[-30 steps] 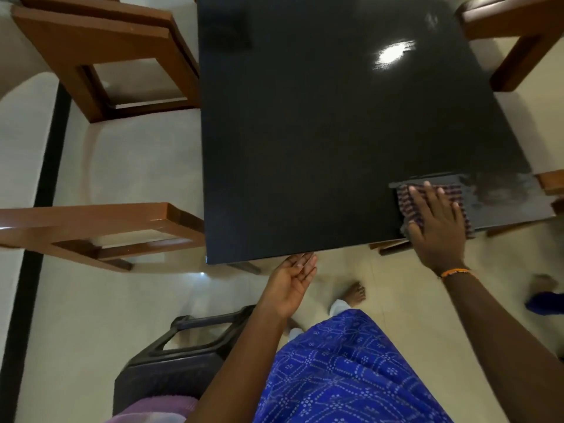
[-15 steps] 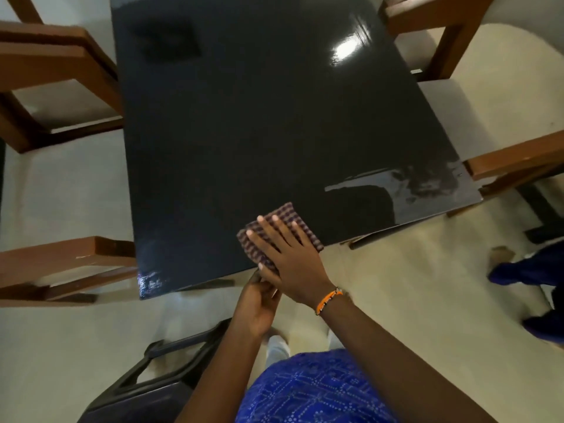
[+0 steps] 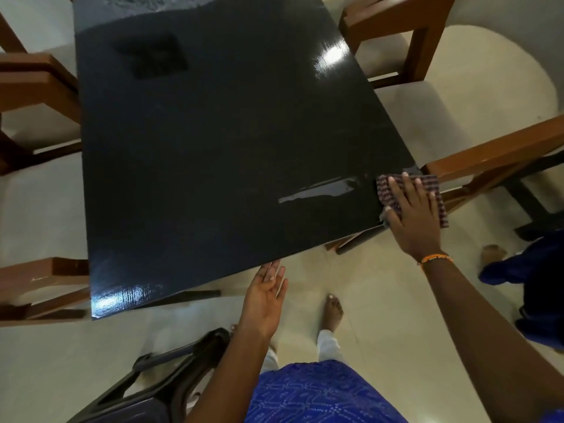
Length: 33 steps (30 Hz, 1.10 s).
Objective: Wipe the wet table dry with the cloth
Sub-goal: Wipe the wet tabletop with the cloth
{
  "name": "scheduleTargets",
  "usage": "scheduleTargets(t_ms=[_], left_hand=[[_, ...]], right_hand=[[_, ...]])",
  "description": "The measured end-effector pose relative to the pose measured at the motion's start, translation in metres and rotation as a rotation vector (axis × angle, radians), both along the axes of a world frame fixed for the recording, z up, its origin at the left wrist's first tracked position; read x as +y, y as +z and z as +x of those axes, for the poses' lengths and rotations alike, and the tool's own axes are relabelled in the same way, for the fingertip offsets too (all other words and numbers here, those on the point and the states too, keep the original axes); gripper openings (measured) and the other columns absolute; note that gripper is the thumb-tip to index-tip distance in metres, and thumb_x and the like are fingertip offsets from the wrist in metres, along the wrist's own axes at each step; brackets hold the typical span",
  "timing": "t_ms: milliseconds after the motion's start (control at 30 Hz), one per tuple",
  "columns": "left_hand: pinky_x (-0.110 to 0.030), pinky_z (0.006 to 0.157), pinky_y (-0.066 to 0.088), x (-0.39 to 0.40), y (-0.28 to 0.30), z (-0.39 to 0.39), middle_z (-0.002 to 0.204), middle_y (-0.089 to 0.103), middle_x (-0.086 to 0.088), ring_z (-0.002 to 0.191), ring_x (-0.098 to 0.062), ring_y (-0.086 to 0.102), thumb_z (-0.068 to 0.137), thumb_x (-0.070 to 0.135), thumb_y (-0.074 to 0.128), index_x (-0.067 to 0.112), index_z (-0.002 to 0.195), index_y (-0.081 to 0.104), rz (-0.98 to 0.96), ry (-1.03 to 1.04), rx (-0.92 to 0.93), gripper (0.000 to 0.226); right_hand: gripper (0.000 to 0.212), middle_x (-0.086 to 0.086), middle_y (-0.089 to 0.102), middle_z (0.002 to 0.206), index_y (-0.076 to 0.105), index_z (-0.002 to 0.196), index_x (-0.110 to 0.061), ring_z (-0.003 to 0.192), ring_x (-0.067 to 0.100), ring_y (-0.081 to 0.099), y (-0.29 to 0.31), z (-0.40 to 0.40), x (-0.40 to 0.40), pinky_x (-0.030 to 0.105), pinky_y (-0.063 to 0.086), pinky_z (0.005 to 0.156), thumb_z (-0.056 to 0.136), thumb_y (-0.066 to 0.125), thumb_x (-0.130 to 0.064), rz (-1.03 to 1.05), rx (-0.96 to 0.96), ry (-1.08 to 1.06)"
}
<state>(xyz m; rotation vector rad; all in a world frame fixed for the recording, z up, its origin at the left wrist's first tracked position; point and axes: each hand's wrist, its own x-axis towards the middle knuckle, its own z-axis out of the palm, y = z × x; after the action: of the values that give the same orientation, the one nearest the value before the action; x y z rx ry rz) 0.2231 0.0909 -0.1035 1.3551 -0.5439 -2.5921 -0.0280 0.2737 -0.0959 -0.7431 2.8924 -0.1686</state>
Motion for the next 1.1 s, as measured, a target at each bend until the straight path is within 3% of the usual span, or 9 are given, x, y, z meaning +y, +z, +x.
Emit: scheduleTargets(t_ms=[100, 167, 267, 433, 533, 600, 700, 900, 1100], left_hand=[[-0.030, 0.102, 0.031, 0.001, 0.000, 0.002, 0.112, 0.059, 0.008, 0.119, -0.014, 0.043, 0.100, 0.009, 0.023, 0.022, 0.111, 0.054, 0.027, 0.019, -0.007, 0.035], [-0.028, 0.101, 0.031, 0.000, 0.000, 0.003, 0.112, 0.059, 0.009, 0.116, -0.013, 0.045, 0.099, 0.007, 0.026, 0.022, 0.109, 0.055, 0.012, 0.001, -0.029, 0.035], [-0.029, 0.096, 0.034, 0.000, -0.003, 0.002, 0.113, 0.059, 0.007, 0.105, -0.010, 0.051, 0.096, 0.000, 0.032, 0.021, 0.106, 0.056, -0.029, -0.006, -0.071, 0.034], [-0.035, 0.091, 0.041, 0.002, -0.009, 0.002, 0.100, 0.063, -0.003, 0.094, -0.017, 0.057, 0.098, 0.015, 0.028, 0.014, 0.110, 0.056, -0.091, 0.002, -0.098, 0.030], [-0.034, 0.101, 0.034, 0.003, -0.009, -0.004, 0.120, 0.055, -0.019, 0.112, -0.020, 0.053, 0.096, 0.004, 0.033, 0.010, 0.126, 0.048, -0.077, -0.022, -0.122, 0.035], [-0.031, 0.100, 0.032, 0.005, -0.007, -0.009, 0.133, 0.049, -0.012, 0.121, -0.019, 0.046, 0.093, -0.004, 0.033, 0.012, 0.121, 0.051, -0.055, -0.042, -0.113, 0.037], [-0.031, 0.098, 0.033, 0.010, -0.003, -0.014, 0.123, 0.054, 0.003, 0.108, -0.013, 0.052, 0.093, -0.005, 0.033, 0.019, 0.106, 0.057, -0.046, -0.029, -0.090, 0.037], [-0.030, 0.098, 0.035, 0.011, -0.005, -0.016, 0.115, 0.059, 0.009, 0.109, -0.012, 0.051, 0.096, 0.000, 0.032, 0.024, 0.107, 0.057, -0.055, -0.093, -0.063, 0.037], [-0.029, 0.098, 0.035, 0.017, 0.001, -0.025, 0.118, 0.059, 0.011, 0.109, -0.010, 0.053, 0.097, 0.002, 0.031, 0.025, 0.115, 0.056, -0.067, -0.224, -0.030, 0.037]], right_hand=[[0.065, 0.011, 0.010, 0.159, 0.014, 0.150, -0.021, 0.146, 0.034, 0.007, -0.002, 0.028, -0.035, 0.054, 0.006, 0.118, 0.091, 0.033, -0.041, -0.023, 0.019, -0.104], [0.067, 0.011, 0.006, 0.159, 0.012, 0.151, -0.021, 0.146, 0.035, 0.004, -0.002, 0.058, -0.071, 0.052, 0.003, 0.117, 0.093, 0.040, -0.040, -0.038, 0.009, -0.033], [0.066, 0.010, 0.002, 0.160, 0.009, 0.151, -0.023, 0.147, 0.033, 0.000, 0.001, 0.108, -0.136, 0.051, -0.005, 0.116, 0.094, 0.035, -0.043, -0.067, -0.037, 0.190], [0.059, 0.004, 0.013, 0.159, 0.022, 0.148, -0.026, 0.147, 0.028, 0.008, 0.005, 0.158, -0.210, 0.050, -0.002, 0.118, 0.093, 0.038, -0.039, -0.099, -0.115, 0.689], [0.056, -0.001, 0.015, 0.159, 0.023, 0.148, -0.030, 0.147, 0.023, 0.011, 0.001, 0.136, -0.205, 0.048, 0.002, 0.118, 0.093, 0.035, -0.039, -0.070, -0.061, 0.762], [0.056, -0.003, 0.014, 0.159, 0.022, 0.148, -0.032, 0.147, 0.021, 0.011, -0.001, 0.107, -0.190, 0.045, 0.002, 0.117, 0.093, 0.034, -0.040, -0.058, -0.030, 0.716], [0.057, -0.001, 0.017, 0.159, 0.021, 0.149, -0.031, 0.146, 0.024, 0.014, -0.003, 0.050, -0.152, 0.044, 0.005, 0.117, 0.094, 0.035, -0.039, -0.052, 0.020, 0.511], [0.059, 0.004, 0.010, 0.160, 0.014, 0.150, -0.027, 0.146, 0.028, 0.010, -0.003, -0.055, -0.061, 0.052, 0.010, 0.117, 0.097, 0.036, -0.037, 0.001, 0.039, 0.084], [0.061, 0.007, 0.006, 0.160, 0.012, 0.151, -0.024, 0.146, 0.033, 0.005, -0.003, -0.049, -0.077, 0.058, 0.003, 0.115, 0.097, 0.036, -0.037, -0.056, 0.000, -0.217]])
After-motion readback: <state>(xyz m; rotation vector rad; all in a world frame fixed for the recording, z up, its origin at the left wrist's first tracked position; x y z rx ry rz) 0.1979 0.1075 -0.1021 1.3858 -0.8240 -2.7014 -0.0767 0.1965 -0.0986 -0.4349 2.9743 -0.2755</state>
